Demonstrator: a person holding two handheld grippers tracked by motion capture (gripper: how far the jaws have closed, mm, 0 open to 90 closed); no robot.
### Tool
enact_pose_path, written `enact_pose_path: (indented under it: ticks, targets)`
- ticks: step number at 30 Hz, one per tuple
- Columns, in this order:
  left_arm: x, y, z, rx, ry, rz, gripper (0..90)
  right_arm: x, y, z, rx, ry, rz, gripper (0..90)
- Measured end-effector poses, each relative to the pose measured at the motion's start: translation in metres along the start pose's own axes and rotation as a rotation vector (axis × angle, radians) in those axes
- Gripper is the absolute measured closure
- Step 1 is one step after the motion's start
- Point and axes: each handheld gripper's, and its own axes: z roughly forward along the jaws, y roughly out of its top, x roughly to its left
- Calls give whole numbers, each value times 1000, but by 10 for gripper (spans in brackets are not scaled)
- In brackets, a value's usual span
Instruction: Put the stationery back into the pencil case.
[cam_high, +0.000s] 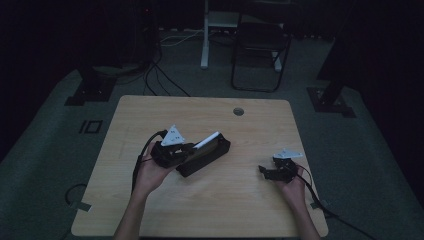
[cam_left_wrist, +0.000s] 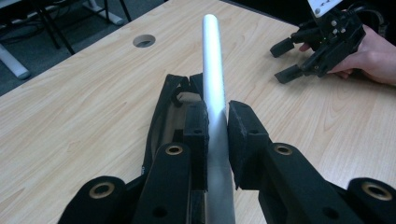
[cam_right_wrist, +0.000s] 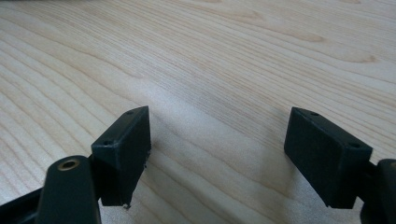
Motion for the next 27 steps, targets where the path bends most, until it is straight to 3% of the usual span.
enact_pose_path:
  ticks: [11,27]
  targets:
    - [8,-1,6,-13,33,-20,788,0,0,0,0,0,0,229]
    - [15,-2,18,-4,36,-40,788,0,0,0,0,1,2,229]
